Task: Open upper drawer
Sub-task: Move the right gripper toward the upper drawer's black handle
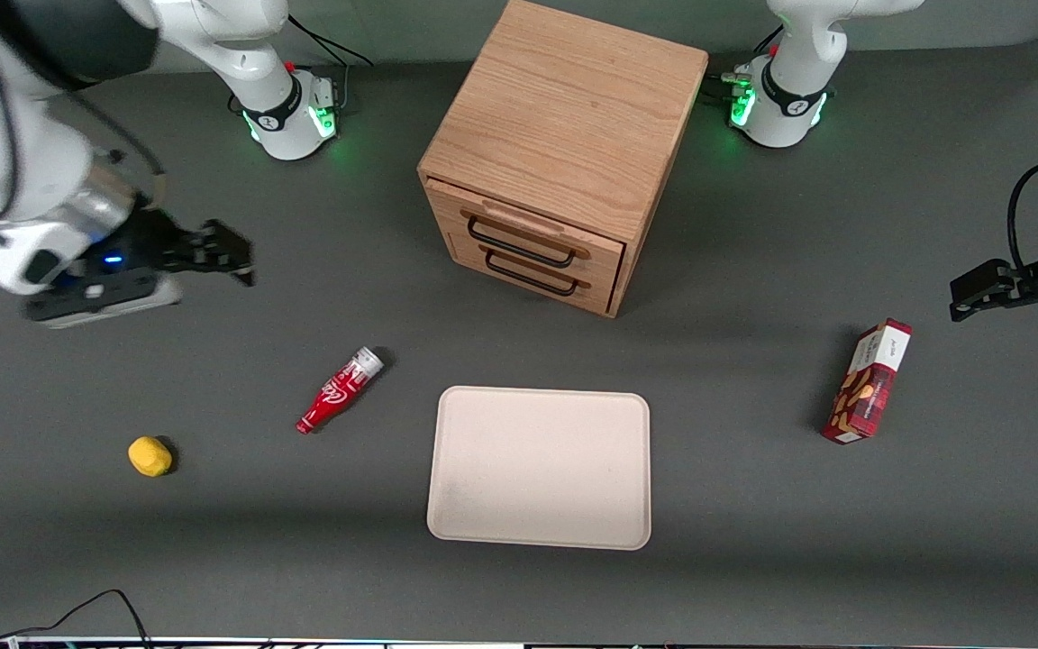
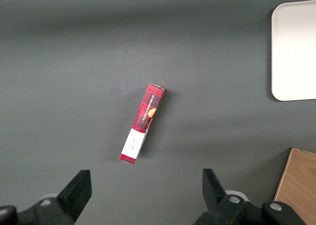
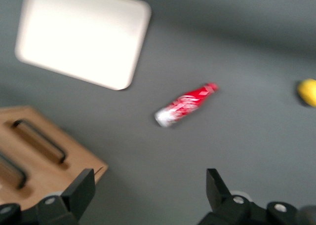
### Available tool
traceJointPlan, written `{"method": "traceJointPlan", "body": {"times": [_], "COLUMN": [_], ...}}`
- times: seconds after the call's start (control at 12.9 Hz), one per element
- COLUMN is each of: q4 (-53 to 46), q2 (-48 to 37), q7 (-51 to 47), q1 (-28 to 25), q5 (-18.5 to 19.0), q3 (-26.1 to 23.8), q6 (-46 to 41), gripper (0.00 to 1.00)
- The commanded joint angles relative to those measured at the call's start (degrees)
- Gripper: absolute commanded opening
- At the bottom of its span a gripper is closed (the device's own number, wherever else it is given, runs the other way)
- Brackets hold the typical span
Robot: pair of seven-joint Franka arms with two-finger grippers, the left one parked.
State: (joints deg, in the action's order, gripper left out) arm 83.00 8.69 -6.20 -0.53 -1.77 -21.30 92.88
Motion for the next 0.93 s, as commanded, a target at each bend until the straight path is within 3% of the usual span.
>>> {"method": "traceJointPlan", "body": {"times": [0.0,0.16,0.31,0.47,0.86], "q4": [-3.54,-4.77,-5.65,-6.09,-5.66], "q2": [3.78,5.89,9.39,12.91,16.79], "q7": [0.39,0.48,0.84,1.36,15.93], "q1": [-4.28,-8.32,-11.75,-15.62,-16.17], "q5": [1.06,2.46,6.23,6.60,8.36], "q3": [-3.91,-6.28,-10.92,-11.30,-10.95], "q6": [-1.39,0.45,2.03,4.05,9.14], "gripper": [1.00,1.00,1.00,1.00,1.00]}}
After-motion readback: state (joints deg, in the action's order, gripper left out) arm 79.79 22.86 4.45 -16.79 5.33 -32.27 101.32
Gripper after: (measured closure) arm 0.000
